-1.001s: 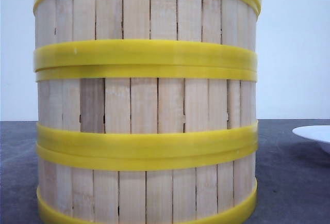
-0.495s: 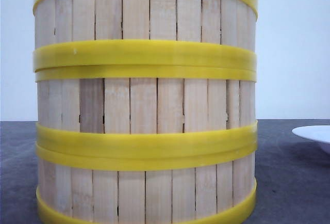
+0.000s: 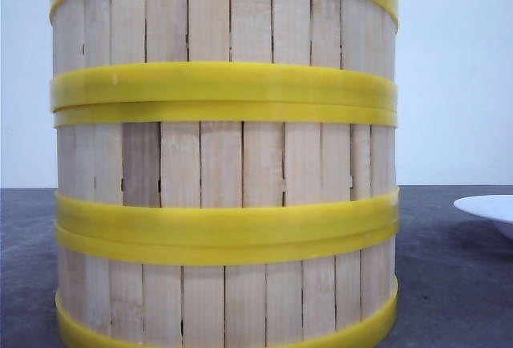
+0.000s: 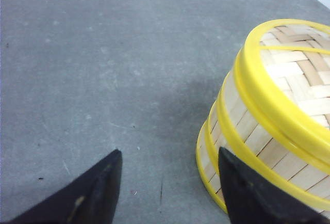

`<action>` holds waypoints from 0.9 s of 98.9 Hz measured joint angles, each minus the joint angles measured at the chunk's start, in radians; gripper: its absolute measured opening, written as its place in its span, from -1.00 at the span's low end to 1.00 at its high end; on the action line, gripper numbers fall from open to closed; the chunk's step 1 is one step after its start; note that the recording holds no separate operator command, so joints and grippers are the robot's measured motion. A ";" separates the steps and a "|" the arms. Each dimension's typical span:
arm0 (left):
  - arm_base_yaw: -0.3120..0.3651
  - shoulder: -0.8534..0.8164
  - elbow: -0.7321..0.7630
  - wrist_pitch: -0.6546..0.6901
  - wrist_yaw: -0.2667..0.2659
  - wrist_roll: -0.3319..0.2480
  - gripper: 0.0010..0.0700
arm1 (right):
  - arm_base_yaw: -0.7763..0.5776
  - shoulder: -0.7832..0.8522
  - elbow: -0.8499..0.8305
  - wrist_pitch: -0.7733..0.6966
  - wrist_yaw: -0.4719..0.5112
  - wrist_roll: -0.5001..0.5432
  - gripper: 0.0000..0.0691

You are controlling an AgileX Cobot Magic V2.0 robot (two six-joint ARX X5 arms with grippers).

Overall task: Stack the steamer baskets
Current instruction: 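Lower the lid onto the top basket and release it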

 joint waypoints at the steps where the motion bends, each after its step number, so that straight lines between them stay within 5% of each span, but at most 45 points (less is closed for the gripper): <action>1: 0.000 0.000 0.000 0.000 0.000 0.000 0.00 | 0.000 0.000 0.000 0.001 0.002 0.001 -0.12; 23: 0.000 0.000 0.000 0.003 0.000 0.000 0.00 | 0.000 -0.035 0.000 0.039 0.053 0.002 0.12; 89: 0.000 0.000 0.000 0.003 0.000 0.000 0.00 | 0.000 -0.575 -0.054 -0.079 0.664 0.180 0.12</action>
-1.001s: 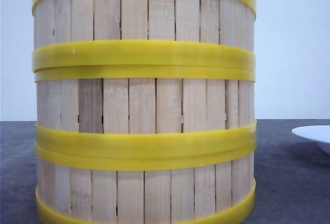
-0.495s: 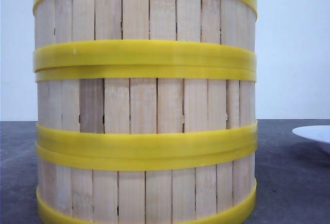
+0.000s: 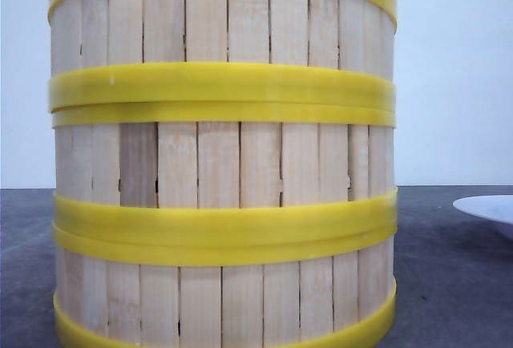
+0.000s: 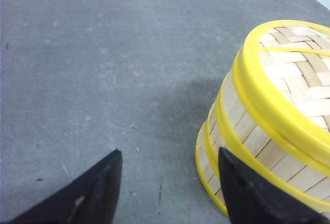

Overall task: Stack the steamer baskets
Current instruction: 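Lower the lid onto the top basket and release it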

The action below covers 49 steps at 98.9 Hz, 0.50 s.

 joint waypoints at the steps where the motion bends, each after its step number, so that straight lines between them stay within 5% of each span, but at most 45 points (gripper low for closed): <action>1: 0.000 0.000 0.000 0.000 0.000 0.000 0.00 | 0.000 -0.009 -0.009 -0.002 0.002 0.005 0.12; 39: 0.000 0.000 0.000 0.012 0.000 0.000 0.00 | 0.000 -0.264 -0.364 -0.016 -0.002 0.200 0.11; 44: 0.000 0.000 0.000 0.011 0.000 0.000 -0.01 | 0.000 -0.273 -0.375 -0.019 -0.003 0.212 -0.03; 49: 0.000 0.000 0.000 0.011 0.000 0.000 -0.09 | 0.000 -0.275 -0.376 -0.022 -0.002 0.216 -0.43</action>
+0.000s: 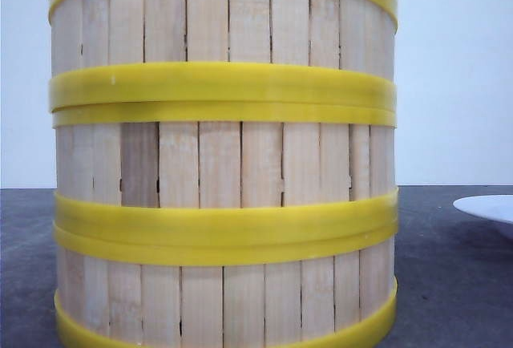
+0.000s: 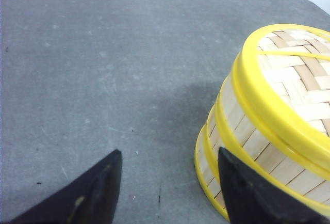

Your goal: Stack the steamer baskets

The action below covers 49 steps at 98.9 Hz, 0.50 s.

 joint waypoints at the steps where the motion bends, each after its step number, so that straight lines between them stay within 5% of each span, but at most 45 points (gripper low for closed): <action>1: 0.000 0.000 0.000 0.000 0.000 0.000 -0.13 | 0.000 0.000 0.000 0.000 0.000 0.000 -0.51; 8: 0.000 0.000 0.000 0.000 0.000 0.000 -0.64 | 0.000 0.000 0.000 0.000 0.000 0.000 -0.81; 15: 0.000 0.000 0.000 0.000 0.000 0.000 -0.86 | 0.000 0.000 0.000 0.001 0.000 0.000 -0.90; 49: 0.000 0.000 0.000 -0.002 0.000 0.000 -0.94 | 0.000 0.000 0.000 0.005 0.000 0.013 -0.95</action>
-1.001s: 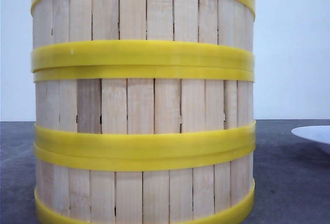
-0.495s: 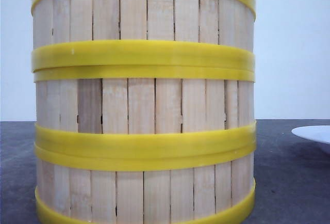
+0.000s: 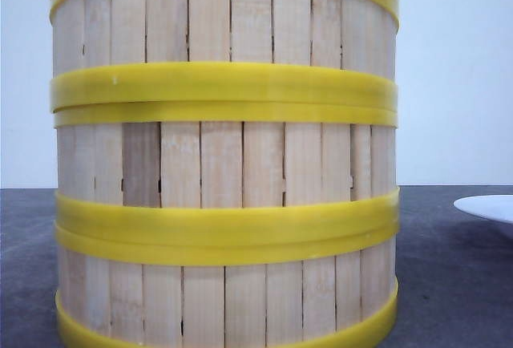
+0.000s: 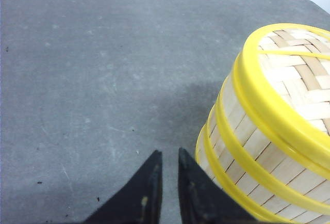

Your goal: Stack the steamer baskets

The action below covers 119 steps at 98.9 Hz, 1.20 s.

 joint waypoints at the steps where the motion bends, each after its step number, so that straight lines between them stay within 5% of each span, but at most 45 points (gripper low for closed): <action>1: 0.000 0.000 0.000 0.000 0.000 0.000 -0.94 | 0.000 0.000 0.000 0.000 0.000 0.000 -0.95; 74: 0.009 0.000 0.000 -0.002 0.000 0.005 -0.94 | 0.000 0.000 0.000 0.003 0.000 0.004 -0.95; 102: 0.156 0.000 0.000 0.024 -0.005 0.154 -0.94 | 0.000 0.000 0.000 0.003 0.000 0.005 -0.95; 119: 0.272 -0.012 -0.056 0.218 -0.006 0.216 -0.94 | 0.000 0.000 0.000 0.003 0.000 0.006 -0.95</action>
